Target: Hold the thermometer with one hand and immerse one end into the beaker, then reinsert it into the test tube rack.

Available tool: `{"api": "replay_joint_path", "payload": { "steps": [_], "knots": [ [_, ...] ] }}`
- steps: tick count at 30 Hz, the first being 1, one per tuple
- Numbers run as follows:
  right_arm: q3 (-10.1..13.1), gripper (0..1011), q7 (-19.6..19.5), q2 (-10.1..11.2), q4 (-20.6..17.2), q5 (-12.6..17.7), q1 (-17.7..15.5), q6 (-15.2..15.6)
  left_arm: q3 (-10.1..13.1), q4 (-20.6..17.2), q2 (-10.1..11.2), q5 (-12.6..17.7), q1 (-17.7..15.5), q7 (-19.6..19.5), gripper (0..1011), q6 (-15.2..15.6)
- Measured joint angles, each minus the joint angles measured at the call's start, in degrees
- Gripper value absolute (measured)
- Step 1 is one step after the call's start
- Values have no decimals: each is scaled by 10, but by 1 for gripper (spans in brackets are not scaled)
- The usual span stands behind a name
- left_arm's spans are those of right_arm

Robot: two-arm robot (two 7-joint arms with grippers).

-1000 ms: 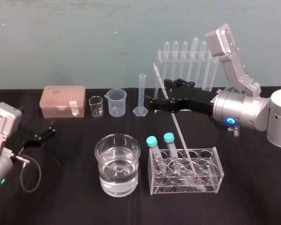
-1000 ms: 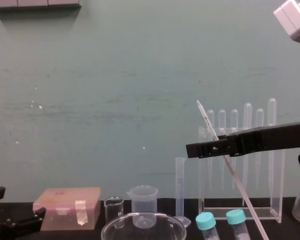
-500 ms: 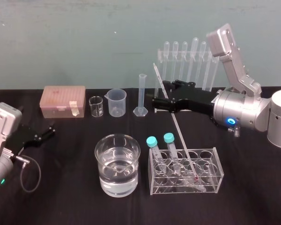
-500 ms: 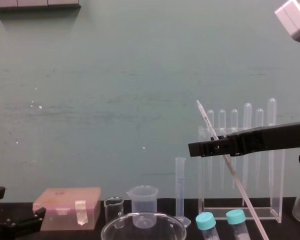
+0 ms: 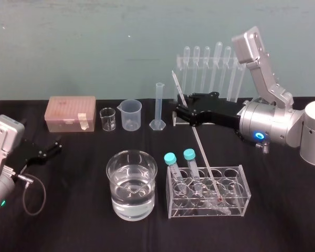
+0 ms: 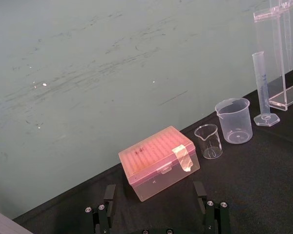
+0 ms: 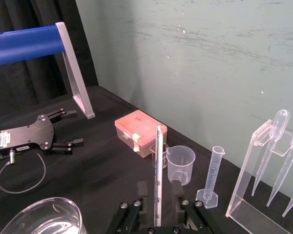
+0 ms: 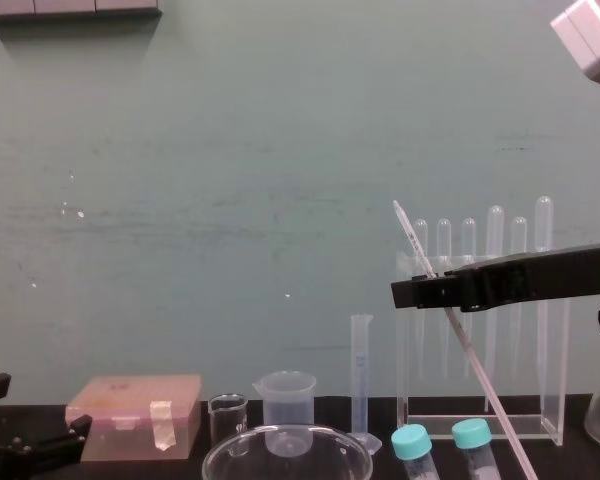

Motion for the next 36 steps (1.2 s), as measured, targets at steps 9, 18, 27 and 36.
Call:
{"api": "replay_joint_path", "payload": {
  "steps": [9,18,27,36],
  "knots": [
    [0,75,1,0,0,0,0,0,0,0,0,0,0,0,1008,0],
    [1,56,1,0,-1,0,-2,-2,0,0,0,0,0,0,1008,0],
    [30,56,-2,0,-24,1,-39,-67,0,0,0,0,0,0,1008,0],
    [85,56,11,6,-49,32,-97,-157,0,0,0,0,0,0,1008,0]
  ]
}}
